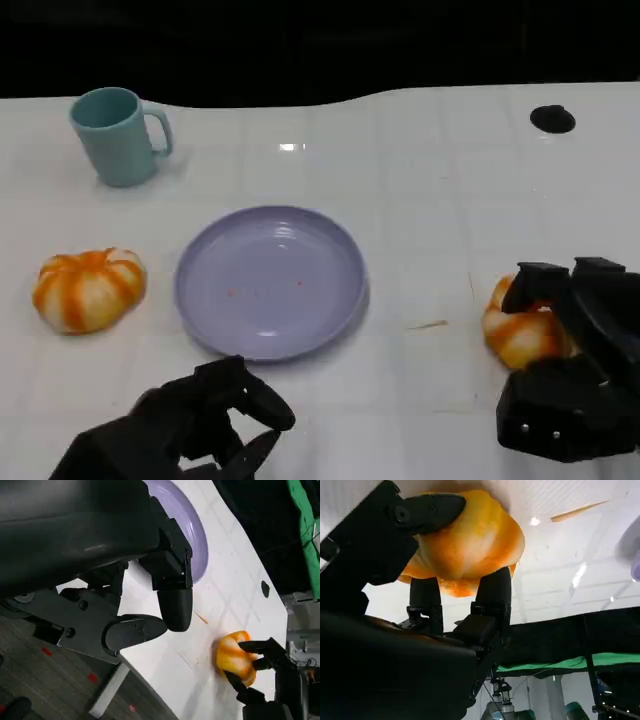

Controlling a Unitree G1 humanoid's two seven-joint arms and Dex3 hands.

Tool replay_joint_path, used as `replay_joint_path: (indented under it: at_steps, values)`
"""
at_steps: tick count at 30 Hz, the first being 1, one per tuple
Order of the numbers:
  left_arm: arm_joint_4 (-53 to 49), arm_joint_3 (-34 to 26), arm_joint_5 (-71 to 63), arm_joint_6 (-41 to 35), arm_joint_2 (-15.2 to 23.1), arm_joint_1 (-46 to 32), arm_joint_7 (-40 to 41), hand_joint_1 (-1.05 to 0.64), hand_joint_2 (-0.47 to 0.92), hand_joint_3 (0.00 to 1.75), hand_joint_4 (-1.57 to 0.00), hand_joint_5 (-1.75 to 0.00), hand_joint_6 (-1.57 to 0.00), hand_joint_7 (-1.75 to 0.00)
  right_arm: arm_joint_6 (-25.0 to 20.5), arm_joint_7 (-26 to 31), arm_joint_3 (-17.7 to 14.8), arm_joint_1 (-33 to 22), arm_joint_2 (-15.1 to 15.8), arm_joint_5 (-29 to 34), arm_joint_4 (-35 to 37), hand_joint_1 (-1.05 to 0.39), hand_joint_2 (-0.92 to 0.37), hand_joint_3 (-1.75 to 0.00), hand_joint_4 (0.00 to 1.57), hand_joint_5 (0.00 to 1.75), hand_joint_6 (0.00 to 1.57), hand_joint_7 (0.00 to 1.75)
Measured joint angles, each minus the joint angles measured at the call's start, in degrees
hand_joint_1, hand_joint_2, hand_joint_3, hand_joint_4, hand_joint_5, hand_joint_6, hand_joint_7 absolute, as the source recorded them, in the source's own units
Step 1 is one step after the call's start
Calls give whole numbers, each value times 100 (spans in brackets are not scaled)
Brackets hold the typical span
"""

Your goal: Grasp the bread from the table and place it into the plate.

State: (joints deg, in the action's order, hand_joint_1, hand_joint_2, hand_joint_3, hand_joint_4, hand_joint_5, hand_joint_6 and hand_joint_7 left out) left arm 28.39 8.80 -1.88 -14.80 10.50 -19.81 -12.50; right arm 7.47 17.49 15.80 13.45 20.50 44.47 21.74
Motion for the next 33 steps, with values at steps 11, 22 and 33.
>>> replay_joint_path:
  at_steps: [11,22,33]
  values:
    - [-12,0,-7,-1,-8,1,1,-23,82,62,-64,-175,-63,-128,439,144,-1,0,-95,-236,-551,-9,-31,-122,93,175,77,158]
    - [-56,6,-6,5,-12,3,0,-21,82,64,-63,-175,-62,-128,703,-214,80,346,-543,-547,-874,-10,-26,-135,96,175,87,145]
    - [-57,41,-134,203,-9,-68,14,-22,80,65,-64,-175,-63,-129,946,-671,309,898,-931,-868,-571,-9,-28,-131,97,175,83,156]
